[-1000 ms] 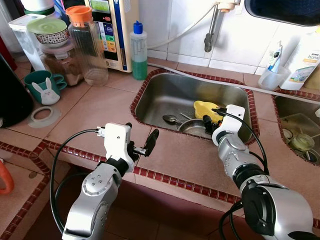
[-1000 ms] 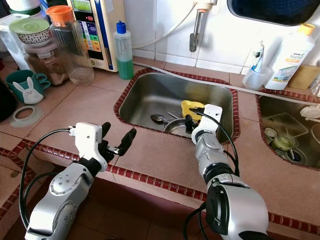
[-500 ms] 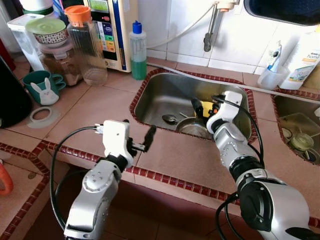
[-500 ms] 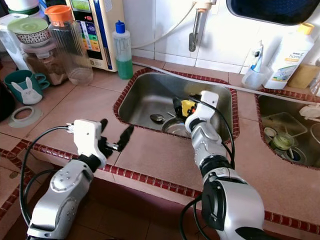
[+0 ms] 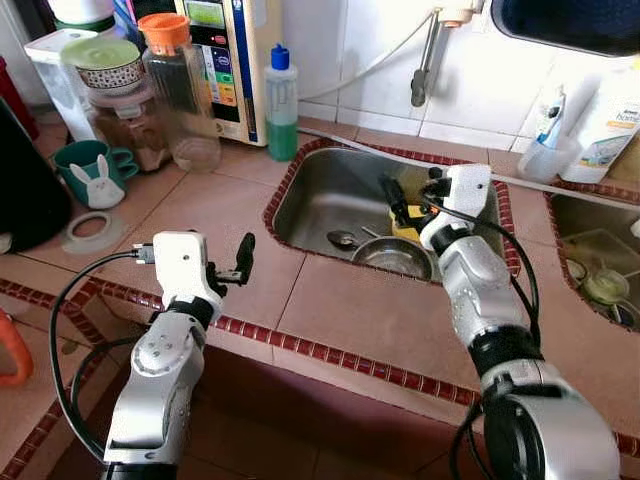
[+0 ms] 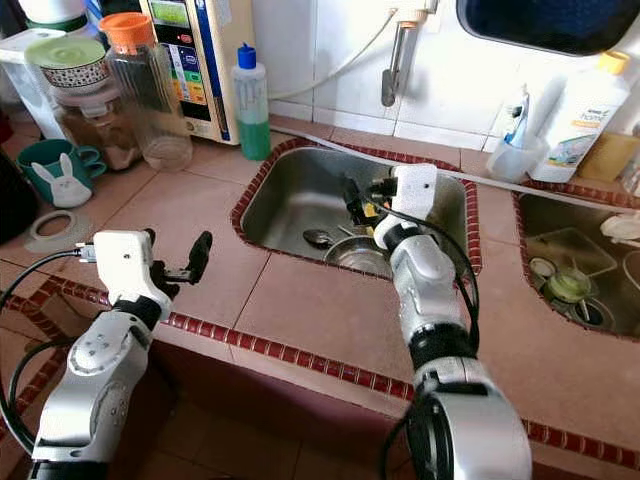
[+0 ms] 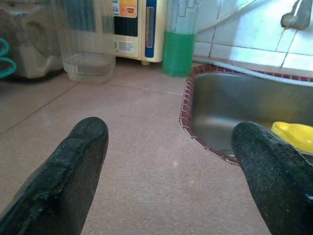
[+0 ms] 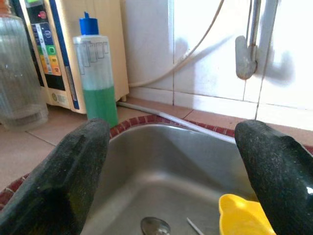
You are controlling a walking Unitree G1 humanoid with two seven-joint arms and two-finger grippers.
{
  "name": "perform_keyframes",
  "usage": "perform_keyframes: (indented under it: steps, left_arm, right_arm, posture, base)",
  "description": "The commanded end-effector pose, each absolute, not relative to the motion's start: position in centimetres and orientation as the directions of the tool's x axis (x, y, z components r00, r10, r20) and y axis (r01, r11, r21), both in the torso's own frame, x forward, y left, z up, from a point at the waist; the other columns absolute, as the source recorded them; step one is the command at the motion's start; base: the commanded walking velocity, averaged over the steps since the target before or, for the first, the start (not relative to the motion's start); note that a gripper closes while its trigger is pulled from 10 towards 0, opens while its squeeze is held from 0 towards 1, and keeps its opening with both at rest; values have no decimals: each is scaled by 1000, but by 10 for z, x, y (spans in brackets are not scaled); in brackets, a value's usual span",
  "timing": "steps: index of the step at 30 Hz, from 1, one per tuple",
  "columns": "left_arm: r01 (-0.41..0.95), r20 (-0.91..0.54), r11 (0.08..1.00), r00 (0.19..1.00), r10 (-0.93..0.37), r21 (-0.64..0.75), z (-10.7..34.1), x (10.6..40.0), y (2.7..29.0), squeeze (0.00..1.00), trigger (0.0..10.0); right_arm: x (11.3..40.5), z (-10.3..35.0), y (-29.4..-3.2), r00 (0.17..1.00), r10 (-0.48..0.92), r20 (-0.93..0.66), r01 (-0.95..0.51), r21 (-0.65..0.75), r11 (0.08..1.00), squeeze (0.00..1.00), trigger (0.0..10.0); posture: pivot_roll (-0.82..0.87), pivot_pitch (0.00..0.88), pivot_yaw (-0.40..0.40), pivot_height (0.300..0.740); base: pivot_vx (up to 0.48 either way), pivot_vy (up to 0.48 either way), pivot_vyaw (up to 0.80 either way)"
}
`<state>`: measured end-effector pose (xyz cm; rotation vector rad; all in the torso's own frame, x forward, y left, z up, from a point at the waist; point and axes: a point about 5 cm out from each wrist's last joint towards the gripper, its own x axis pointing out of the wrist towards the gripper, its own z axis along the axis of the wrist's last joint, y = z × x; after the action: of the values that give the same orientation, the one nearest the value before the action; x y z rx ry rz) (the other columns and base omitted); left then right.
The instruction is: Kitchen organization
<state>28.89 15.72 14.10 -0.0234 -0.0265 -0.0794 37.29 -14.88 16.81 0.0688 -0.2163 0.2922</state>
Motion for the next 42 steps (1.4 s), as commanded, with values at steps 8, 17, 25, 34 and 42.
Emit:
perform_keyframes:
  steps: [8,17,25,34,42]
  left_arm:
    - [5,14,996,1000,-7,89,140,294,163,0,10000]
    - [59,-28,998,998,-59,17,128,295,156,0,10000]
    - [134,-40,990,990,-133,45,121,291,146,0,10000]
    - [93,-38,996,995,-93,-10,123,297,149,0,10000]
    - [87,-37,996,996,-87,-7,129,298,149,0,10000]
  right_arm:
    - [352,165,-151,943,243,229,-253,18,967,0,10000]
    - [326,162,-158,964,168,206,-170,-6,985,0,10000]
    - [310,159,-167,972,159,174,-154,-44,987,0,10000]
    - [314,163,-162,974,178,139,-170,-63,983,0,10000]
    - [321,172,-156,968,205,146,-198,-60,978,0,10000]
  posture:
    - [62,0,33,740]
    - [38,0,39,740]
    - [17,0,32,740]
    - [15,0,21,740]
    - [28,0,16,740]
  base:
    - [0,0,0]
    - [0,0,0]
    - [0,0,0]
    - [0,0,-506]
    - [0,0,-747]
